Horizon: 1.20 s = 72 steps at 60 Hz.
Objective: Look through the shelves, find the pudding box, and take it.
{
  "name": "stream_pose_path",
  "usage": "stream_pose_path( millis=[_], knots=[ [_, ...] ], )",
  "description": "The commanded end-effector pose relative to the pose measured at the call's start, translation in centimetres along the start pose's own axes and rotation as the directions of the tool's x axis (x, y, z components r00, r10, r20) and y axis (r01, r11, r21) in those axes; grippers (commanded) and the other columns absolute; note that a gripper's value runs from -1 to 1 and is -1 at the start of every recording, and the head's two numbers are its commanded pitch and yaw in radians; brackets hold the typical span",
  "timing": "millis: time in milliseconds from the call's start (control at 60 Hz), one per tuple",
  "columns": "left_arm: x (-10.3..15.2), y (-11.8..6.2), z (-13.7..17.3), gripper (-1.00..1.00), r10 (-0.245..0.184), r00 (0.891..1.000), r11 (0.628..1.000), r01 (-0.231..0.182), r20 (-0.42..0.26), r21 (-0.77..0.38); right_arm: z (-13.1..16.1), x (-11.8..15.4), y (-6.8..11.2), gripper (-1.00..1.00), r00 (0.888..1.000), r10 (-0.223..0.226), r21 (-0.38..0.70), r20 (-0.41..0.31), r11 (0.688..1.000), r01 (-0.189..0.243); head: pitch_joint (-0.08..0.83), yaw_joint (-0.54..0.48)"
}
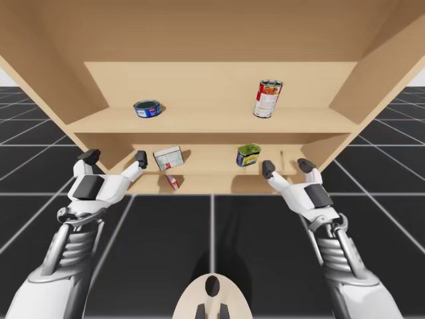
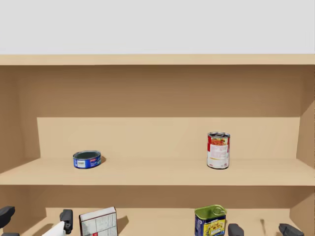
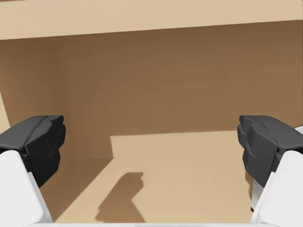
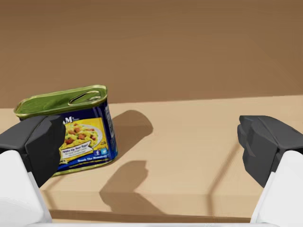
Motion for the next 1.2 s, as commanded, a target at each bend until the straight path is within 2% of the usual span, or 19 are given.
stream_pose_path(
  millis=[17,100,200,300,350,433,767,950,983,1017,1067,1133,1200],
  knots=[
    [0.0,0.0,0.0,-1.0,-0.007,1.0,1.0,0.007,0.002,-0.003,0.3,-0.3,0.8,-1.0,1.0,-0.001,-0.025,0.019,1.0,0.002,0.009,0.01],
    [-0.1,0.0,0.0,-1.0,-0.008,1.0,1.0,0.008,0.003,-0.002,0.2,-0.2,0.9,-1.0,0.999,0.009,-0.041,0.038,0.999,-0.007,0.027,0.01],
    [-0.1,0.1,0.0,-1.0,-0.009,1.0,1.0,0.009,0.003,-0.002,0.0,-0.6,0.7,-1.0,0.997,0.062,-0.066,0.037,0.996,-0.059,0.069,0.01],
    [-0.1,0.1,0.0,-1.0,-0.011,1.0,1.0,0.011,0.002,-0.003,-0.1,-0.8,0.8,-1.0,0.995,0.091,-0.091,0.04,0.992,-0.088,0.118,0.03],
    [-0.1,0.1,0.0,-1.0,-0.013,1.0,1.0,0.013,0.002,-0.003,-0.1,-0.7,0.7,-1.0,0.997,0.066,-0.076,0.034,0.995,-0.063,0.151,0.05],
    [-0.2,0.1,0.0,-1.0,-0.016,1.0,1.0,0.016,0.003,-0.005,-0.1,-0.8,0.6,-1.0,0.996,0.086,-0.093,0.036,0.992,-0.083,0.207,0.1],
    [-0.3,-0.2,0.0,-1.0,-0.021,1.0,1.0,0.021,0.01,-0.02,-0.1,-0.9,0.4,-1.0,0.995,0.098,-0.088,0.022,0.991,-0.096,0.388,0.2],
    [0.1,-0.7,0.4,-1.0,0.021,1.0,0.997,-0.02,0.007,-0.079,-0.2,-1.0,0.4,-1.0,0.994,0.105,-0.091,0.018,0.991,-0.103,0.422,0.23],
    [0.5,-0.9,0.7,-1.0,0.06,0.998,0.991,-0.059,0.001,-0.123,-0.2,-1.0,0.3,-1.0,0.994,0.107,-0.092,0.018,0.99,-0.105,0.424,0.23],
    [0.8,-1.0,0.9,-1.0,0.065,0.998,0.988,-0.064,0.002,-0.14,-0.2,-1.1,0.3,-1.0,0.994,0.107,-0.093,0.017,0.99,-0.105,0.424,0.23],
    [1.5,-1.2,1.5,-1.0,0.084,0.996,0.977,-0.084,-0.006,-0.198,-0.3,-1.1,0.3,-1.0,0.994,0.11,-0.096,0.017,0.989,-0.108,0.422,0.23],
    [2.6,-1.3,2.3,-1.0,0.089,0.996,0.96,-0.091,-0.019,-0.265,-0.3,-1.1,0.2,-1.0,0.993,0.114,-0.1,0.017,0.989,-0.111,0.419,0.23],
    [3.6,-1.0,2.9,-1.0,0.113,0.993,0.937,-0.12,-0.04,-0.328,-0.3,-1.1,0.1,-1.0,0.993,0.114,-0.101,0.017,0.989,-0.112,0.418,0.24]
  ],
)
